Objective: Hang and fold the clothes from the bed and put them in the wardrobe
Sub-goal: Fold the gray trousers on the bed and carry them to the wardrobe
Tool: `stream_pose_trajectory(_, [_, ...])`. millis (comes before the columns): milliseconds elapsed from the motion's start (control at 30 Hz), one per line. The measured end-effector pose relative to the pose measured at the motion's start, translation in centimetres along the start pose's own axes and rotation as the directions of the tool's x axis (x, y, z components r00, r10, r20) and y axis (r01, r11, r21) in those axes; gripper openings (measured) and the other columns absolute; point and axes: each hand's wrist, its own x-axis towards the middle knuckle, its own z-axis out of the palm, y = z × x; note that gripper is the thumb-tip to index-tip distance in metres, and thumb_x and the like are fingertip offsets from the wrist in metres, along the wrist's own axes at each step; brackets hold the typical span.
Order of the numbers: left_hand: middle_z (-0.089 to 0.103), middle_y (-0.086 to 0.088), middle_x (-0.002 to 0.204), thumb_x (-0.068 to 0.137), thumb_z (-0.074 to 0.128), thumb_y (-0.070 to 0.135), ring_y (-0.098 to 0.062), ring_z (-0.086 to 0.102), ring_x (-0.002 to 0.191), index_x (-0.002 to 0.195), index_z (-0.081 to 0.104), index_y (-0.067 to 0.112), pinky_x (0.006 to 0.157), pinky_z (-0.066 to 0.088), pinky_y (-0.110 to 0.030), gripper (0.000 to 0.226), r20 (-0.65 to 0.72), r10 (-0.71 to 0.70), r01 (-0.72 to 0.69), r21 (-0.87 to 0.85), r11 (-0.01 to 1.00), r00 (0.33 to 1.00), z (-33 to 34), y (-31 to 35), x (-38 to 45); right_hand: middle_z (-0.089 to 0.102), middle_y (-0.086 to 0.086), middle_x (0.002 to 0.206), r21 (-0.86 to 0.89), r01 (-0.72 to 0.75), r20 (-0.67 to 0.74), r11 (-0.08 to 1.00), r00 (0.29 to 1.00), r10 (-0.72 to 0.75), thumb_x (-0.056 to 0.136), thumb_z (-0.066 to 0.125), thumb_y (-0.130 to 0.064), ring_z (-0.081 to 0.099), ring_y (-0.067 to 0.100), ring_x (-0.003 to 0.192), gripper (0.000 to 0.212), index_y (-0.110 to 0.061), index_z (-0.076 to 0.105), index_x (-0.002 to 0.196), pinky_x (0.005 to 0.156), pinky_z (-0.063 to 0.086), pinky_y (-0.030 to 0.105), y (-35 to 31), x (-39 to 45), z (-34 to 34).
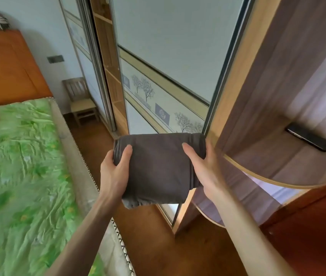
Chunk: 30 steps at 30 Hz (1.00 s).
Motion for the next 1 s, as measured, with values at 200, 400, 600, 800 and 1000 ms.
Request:
stream_pose_trajectory(200, [0.076, 0.011, 0.104, 0.096, 0.066, 0.059, 0.002, 0.073, 0.086, 0.109, 0.069, 0.032, 0.074, 0.055, -0.023, 0.030, -0.129, -0.011, 0.007, -0.028, 1.000, 0.992, -0.4, 1.3, 3.2, 0.067, -0.033, 0.104, -0.004, -0.009, 0.145, 1.000, 0.989, 0.010, 0.089, 0.075, -0.057, 0.066, -0.011, 0.093, 0.036, -0.053, 0.057, 0.119, 0.074, 0.057, 0.018, -1.5, 5.2, 2.6])
stream_pose_trajectory(400, [0.079, 0.014, 0.095, 0.093, 0.070, 0.059, -0.003, 0.075, 0.085, 0.105, 0.072, 0.031, 0.077, 0.059, -0.028, 0.030, -0.229, -0.026, 0.012, -0.062, 0.998, 0.973, -1.2, 2.6, 8.7, 0.070, -0.022, 0.103, 0.023, -0.031, 0.208, 0.999, 0.978, 0.025, 0.089, 0.077, -0.052, 0.071, 0.007, 0.097, 0.029, -0.048, 0.059, 0.112, 0.076, 0.065, 0.039, -3.5, 10.7, 7.2])
stream_pose_trajectory(600, [0.076, 0.010, 0.098, 0.093, 0.070, 0.060, -0.011, 0.074, 0.090, 0.094, 0.066, 0.036, 0.077, 0.060, -0.031, 0.024, -0.309, -0.034, 0.008, -0.083, 0.997, 0.950, -3.1, 4.2, 16.8, 0.065, -0.004, 0.128, 0.015, -0.035, 0.250, 0.999, 0.968, 0.030, 0.091, 0.076, -0.050, 0.066, 0.023, 0.117, 0.056, -0.032, 0.052, 0.138, 0.094, 0.060, 0.058, -6.3, 17.4, 14.0])
stream_pose_trajectory(800, [0.074, 0.008, 0.106, 0.096, 0.067, 0.059, -0.013, 0.072, 0.096, 0.098, 0.063, 0.038, 0.083, 0.060, -0.034, 0.021, -0.354, -0.017, -0.008, -0.069, 0.998, 0.935, -5.6, 5.4, 24.8, 0.057, 0.001, 0.144, -0.025, -0.043, 0.317, 0.999, 0.947, 0.049, 0.095, 0.072, -0.049, 0.059, 0.031, 0.129, 0.065, -0.030, 0.044, 0.150, 0.102, 0.055, 0.060, -8.4, 24.0, 20.9])
stream_pose_trajectory(1000, [0.078, 0.013, 0.091, 0.095, 0.069, 0.058, -0.007, 0.075, 0.082, 0.098, 0.066, 0.037, 0.063, 0.057, -0.019, 0.021, -0.358, -0.035, -0.001, -0.100, 0.995, 0.933, -7.1, 6.7, 32.2, 0.060, -0.002, 0.136, -0.005, -0.058, 0.362, 0.998, 0.931, 0.056, 0.093, 0.073, -0.049, 0.062, 0.027, 0.121, 0.062, -0.032, 0.046, 0.146, 0.098, 0.058, 0.058, -10.0, 30.1, 26.3])
